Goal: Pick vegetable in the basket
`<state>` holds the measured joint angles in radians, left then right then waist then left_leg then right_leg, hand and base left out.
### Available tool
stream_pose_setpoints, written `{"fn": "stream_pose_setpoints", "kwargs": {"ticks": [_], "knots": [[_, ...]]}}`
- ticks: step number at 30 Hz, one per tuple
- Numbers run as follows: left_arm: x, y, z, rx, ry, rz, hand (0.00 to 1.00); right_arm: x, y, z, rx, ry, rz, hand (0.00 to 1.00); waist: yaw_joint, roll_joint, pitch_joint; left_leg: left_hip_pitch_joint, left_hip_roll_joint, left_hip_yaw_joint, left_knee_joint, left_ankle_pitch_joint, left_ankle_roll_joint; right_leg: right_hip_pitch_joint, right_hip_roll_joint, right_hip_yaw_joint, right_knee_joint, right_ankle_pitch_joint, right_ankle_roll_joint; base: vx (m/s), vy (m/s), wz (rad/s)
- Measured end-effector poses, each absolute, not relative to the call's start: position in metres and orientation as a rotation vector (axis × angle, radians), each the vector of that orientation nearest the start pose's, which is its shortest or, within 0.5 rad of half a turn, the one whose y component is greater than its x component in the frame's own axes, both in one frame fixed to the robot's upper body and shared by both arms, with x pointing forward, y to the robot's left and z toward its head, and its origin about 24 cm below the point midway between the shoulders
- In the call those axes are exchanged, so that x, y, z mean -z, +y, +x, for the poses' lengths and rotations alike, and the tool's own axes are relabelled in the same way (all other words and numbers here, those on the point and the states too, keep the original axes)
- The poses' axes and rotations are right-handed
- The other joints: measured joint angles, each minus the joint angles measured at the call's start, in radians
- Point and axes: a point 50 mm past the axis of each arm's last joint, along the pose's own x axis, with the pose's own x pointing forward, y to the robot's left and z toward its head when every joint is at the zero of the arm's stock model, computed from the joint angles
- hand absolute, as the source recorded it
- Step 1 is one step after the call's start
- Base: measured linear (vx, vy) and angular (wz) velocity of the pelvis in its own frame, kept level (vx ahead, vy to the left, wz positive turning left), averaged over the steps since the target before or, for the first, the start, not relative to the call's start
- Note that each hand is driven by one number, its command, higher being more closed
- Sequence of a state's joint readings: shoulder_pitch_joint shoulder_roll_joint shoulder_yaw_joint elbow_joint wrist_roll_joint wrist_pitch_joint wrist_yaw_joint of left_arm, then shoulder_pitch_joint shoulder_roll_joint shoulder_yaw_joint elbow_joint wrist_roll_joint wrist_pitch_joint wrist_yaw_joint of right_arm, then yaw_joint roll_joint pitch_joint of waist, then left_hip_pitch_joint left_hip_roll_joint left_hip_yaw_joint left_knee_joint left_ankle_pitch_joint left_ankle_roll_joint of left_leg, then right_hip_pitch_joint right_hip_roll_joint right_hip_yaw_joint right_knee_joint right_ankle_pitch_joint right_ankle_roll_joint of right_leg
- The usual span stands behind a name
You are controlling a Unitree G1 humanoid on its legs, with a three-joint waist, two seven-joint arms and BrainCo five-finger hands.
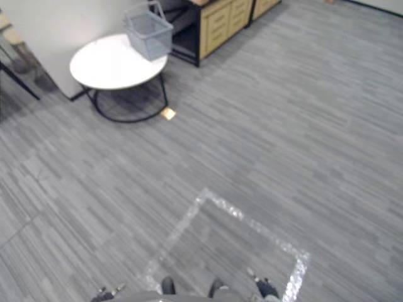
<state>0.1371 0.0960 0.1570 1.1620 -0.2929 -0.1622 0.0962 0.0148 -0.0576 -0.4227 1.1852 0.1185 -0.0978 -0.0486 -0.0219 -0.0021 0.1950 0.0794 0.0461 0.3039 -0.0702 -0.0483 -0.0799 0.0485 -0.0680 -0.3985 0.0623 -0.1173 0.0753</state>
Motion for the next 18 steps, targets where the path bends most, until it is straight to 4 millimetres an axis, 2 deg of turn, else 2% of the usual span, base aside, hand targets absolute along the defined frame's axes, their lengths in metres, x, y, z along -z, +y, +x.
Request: {"fn": "stream_pose_setpoints", "kwargs": {"ticks": [2, 3, 4, 6, 7, 9, 11, 12, 14, 15, 16, 17, 18], "knots": [[0.163, 0.226, 0.062, -0.529, 1.073, -0.149, 0.00, 0.163, -0.210, 0.095, 0.521, 1.053, 0.263, 0.00, 0.001, -0.036, 0.022, -0.082, 0.006, 0.035, 0.154, -0.020, -0.026, -0.023, -0.025, 0.004, 0.021, -0.007, -0.012, 0.00, -0.042, -0.10], [0.160, 0.230, 0.068, -0.532, 1.043, -0.139, 0.00, 0.164, -0.207, 0.095, 0.507, 1.056, 0.257, 0.00, 0.002, -0.056, 0.041, -0.162, 0.029, 0.050, 0.347, -0.052, -0.026, -0.006, -0.037, 0.008, 0.010, -0.017, -0.028, 0.00, -0.144, 0.02], [0.159, 0.229, 0.072, -0.531, 1.026, -0.151, 0.00, 0.163, -0.210, 0.096, 0.495, 1.056, 0.232, 0.00, 0.007, -0.043, 0.063, -0.244, 0.081, 0.048, 0.569, -0.072, -0.016, 0.034, -0.026, 0.003, -0.012, -0.023, -0.036, 0.01, -0.134, -0.01], [0.159, 0.225, 0.073, -0.533, 1.019, -0.171, 0.00, 0.163, -0.214, 0.093, 0.485, 1.066, 0.201, 0.00, 0.011, -0.024, 0.084, -0.332, 0.145, 0.027, 0.806, -0.055, -0.021, 0.082, -0.010, 0.001, -0.019, -0.032, -0.042, 0.04, 0.008, -0.04], [0.160, 0.221, 0.074, -0.528, 1.021, -0.178, 0.00, 0.162, -0.219, 0.091, 0.483, 1.069, 0.176, 0.00, 0.023, -0.004, 0.087, -0.390, 0.156, -0.022, 0.900, -0.079, -0.017, 0.115, -0.010, 0.001, -0.022, -0.052, -0.048, 0.10, 0.099, -0.02], [0.160, 0.220, 0.075, -0.526, 1.018, -0.181, 0.00, 0.161, -0.222, 0.094, 0.485, 1.063, 0.169, 0.00, 0.027, -0.004, 0.088, -0.450, 0.145, -0.051, 0.849, -0.104, -0.018, 0.134, -0.026, 0.000, -0.025, -0.071, -0.044, 0.16, 0.125, 0.07], [0.160, 0.219, 0.074, -0.539, 1.017, -0.200, 0.00, 0.160, -0.222, 0.098, 0.482, 1.053, 0.167, 0.00, 0.036, -0.007, 0.088, -0.466, 0.134, -0.044, 0.611, -0.072, -0.020, 0.135, -0.049, -0.003, -0.025, -0.082, -0.025, 0.21, 0.162, -0.01], [0.161, 0.219, 0.074, -0.553, 1.015, -0.219, 0.00, 0.159, -0.221, 0.104, 0.472, 1.041, 0.159, 0.00, 0.043, -0.006, 0.087, -0.463, 0.129, -0.044, 0.424, -0.012, -0.021, 0.147, -0.058, -0.003, -0.026, -0.092, -0.005, 0.23, 0.175, -0.03], [0.161, 0.217, 0.074, -0.555, 1.014, -0.224, 0.00, 0.158, -0.221, 0.106, 0.463, 1.040, 0.141, 0.00, 0.055, -0.002, 0.085, -0.458, 0.123, -0.067, 0.194, 0.070, -0.026, 0.172, -0.067, -0.001, -0.032, -0.112, 0.029, 0.40, 0.310, -0.04], [0.160, 0.216, 0.075, -0.552, 1.009, -0.226, 0.00, 0.158, -0.220, 0.108, 0.458, 1.035, 0.138, 0.00, 0.061, 0.005, 0.086, -0.464, 0.136, -0.082, 0.126, 0.078, -0.029, 0.199, -0.067, 0.006, -0.041, -0.125, 0.058, 0.60, 0.471, -0.19], [0.161, 0.217, 0.071, -0.559, 1.017, -0.226, 0.00, 0.158, -0.218, 0.110, 0.451, 1.036, 0.139, 0.00, 0.070, 0.008, 0.084, -0.465, 0.145, -0.075, 0.148, 0.149, -0.014, 0.233, -0.079, 0.017, -0.046, -0.141, 0.084, 0.55, 0.423, -0.25], [0.161, 0.218, 0.072, -0.560, 1.013, -0.223, 0.00, 0.159, -0.214, 0.111, 0.444, 1.039, 0.149, 0.00, 0.078, -0.012, 0.087, -0.464, 0.136, -0.060, 0.182, 0.179, -0.003, 0.244, -0.098, 0.025, -0.049, -0.142, 0.082, 0.38, 0.266, -0.34], [0.159, 0.223, 0.075, -0.564, 1.001, -0.211, 0.00, 0.159, -0.207, 0.116, 0.427, 1.034, 0.165, 0.00, 0.087, -0.047, 0.077, -0.479, 0.119, -0.043, 0.220, 0.187, 0.007, 0.236, -0.128, 0.041, -0.040, -0.132, 0.072, 0.36, 0.222, -0.24]]}}
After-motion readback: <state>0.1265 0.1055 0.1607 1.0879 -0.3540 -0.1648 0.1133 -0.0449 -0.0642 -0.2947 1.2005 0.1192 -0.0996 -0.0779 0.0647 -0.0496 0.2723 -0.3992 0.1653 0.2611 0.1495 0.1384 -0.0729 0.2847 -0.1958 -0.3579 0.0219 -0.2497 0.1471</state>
